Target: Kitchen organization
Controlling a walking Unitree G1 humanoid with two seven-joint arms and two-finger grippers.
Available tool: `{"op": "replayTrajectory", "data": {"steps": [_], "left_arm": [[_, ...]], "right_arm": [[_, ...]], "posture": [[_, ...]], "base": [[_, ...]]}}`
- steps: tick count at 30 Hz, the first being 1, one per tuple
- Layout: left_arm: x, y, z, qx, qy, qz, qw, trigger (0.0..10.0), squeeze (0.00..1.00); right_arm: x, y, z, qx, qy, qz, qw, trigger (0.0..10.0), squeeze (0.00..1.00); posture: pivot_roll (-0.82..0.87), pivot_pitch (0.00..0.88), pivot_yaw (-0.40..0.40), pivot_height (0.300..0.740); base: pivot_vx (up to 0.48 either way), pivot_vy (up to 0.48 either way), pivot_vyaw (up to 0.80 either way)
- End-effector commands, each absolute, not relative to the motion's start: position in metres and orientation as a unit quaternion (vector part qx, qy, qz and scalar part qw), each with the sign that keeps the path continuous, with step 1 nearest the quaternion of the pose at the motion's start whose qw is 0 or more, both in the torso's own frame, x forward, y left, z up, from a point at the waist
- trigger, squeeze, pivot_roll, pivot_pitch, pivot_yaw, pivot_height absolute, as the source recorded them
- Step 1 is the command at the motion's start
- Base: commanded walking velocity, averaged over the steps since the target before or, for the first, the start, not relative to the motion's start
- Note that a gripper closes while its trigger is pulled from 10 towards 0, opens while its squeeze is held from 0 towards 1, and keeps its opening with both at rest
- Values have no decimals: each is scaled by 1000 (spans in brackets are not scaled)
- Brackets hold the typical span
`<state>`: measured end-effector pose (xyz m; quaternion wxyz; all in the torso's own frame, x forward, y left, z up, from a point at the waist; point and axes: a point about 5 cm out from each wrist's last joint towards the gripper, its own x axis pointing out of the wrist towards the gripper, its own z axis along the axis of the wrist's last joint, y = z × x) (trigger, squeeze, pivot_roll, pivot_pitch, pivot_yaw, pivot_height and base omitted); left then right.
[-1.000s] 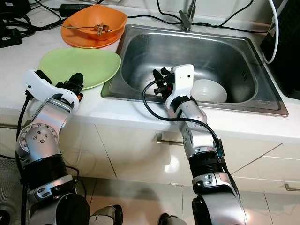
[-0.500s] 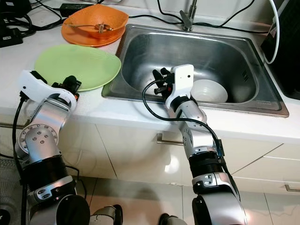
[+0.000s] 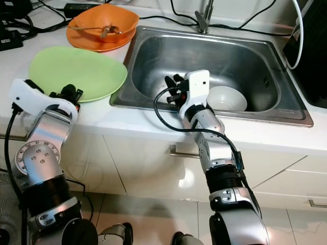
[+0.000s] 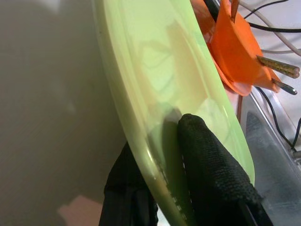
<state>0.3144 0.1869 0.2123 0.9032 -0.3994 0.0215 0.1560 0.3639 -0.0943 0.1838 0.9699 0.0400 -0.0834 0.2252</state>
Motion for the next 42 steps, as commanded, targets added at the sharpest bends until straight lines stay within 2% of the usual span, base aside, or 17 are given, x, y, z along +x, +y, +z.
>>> {"op": "replayTrajectory", "data": {"steps": [1, 13, 23, 24, 25, 26, 42], "left_arm": [[313, 173, 213, -409, 28, 144, 901, 10000, 0], [308, 169, 237, -390, -50, 94, 914, 10000, 0], [307, 167, 240, -386, -64, 81, 917, 10000, 0], [307, 167, 240, -386, -64, 80, 917, 4667, 0], [307, 166, 240, -386, -65, 78, 917, 627, 0], [308, 166, 240, -385, -64, 77, 917, 0, 0], [307, 164, 240, -384, -65, 66, 918, 0, 0]], "right_arm": [[365, -94, 185, 35, -83, 230, 969, 10000, 0], [368, -94, 187, 34, -83, 231, 969, 10000, 0], [369, -94, 186, 33, -84, 230, 969, 10000, 0], [369, -94, 186, 33, -84, 230, 969, 10000, 0], [369, -94, 186, 33, -84, 229, 969, 10000, 0], [369, -94, 186, 34, -84, 229, 969, 10000, 0], [369, -93, 185, 35, -84, 229, 969, 10000, 0]], "posture": [[214, 134, -64, 740], [216, 125, -71, 740], [215, 119, -65, 740], [215, 119, -65, 740], [215, 117, -64, 740], [215, 116, -62, 740], [219, 107, -60, 740]], "base": [[0, 0, 0], [0, 0, 0], [0, 0, 0], [0, 0, 0], [0, 0, 0], [0, 0, 0], [0, 0, 0]]}}
